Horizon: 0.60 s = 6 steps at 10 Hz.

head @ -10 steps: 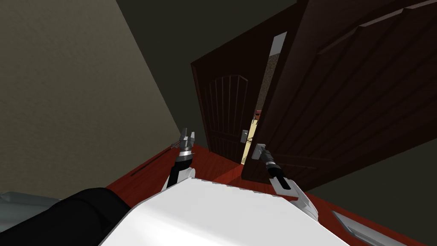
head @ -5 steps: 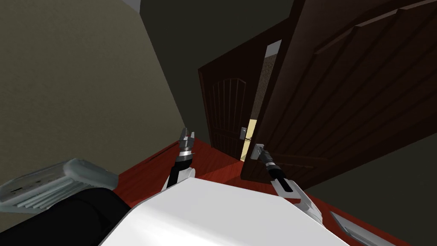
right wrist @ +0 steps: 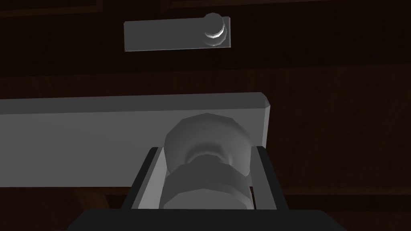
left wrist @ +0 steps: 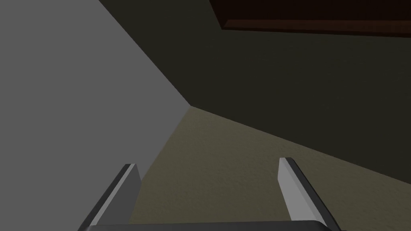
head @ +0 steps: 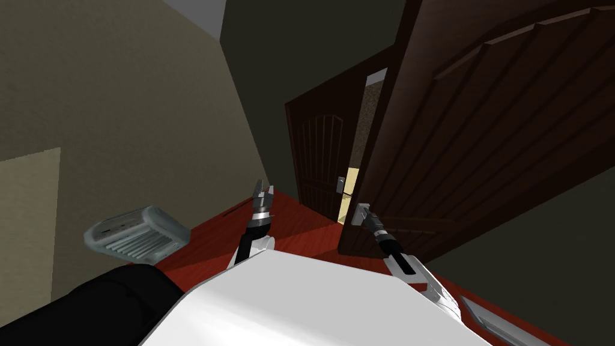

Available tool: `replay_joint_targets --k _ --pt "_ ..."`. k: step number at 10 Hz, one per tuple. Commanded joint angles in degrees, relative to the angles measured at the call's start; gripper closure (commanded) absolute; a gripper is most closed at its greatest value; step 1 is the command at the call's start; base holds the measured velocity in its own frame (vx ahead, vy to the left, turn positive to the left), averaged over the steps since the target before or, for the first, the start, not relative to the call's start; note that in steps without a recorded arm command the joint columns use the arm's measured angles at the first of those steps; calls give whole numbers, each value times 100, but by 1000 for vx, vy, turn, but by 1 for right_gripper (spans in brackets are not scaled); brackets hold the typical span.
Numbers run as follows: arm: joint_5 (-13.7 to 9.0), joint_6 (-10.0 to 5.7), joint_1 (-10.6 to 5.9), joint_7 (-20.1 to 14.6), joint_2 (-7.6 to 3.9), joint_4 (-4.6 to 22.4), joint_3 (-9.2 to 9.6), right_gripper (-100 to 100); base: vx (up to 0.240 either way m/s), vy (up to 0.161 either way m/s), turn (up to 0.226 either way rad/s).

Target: Pull the door open

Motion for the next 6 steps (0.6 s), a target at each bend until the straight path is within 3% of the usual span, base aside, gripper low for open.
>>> replay_joint_targets --k 1,6 --pt "38 -160 120 -141 -134 -53 45 100 -160 -85 149" --pt "135 -564 423 -499 -473 -187 159 100 -210 -97 101"
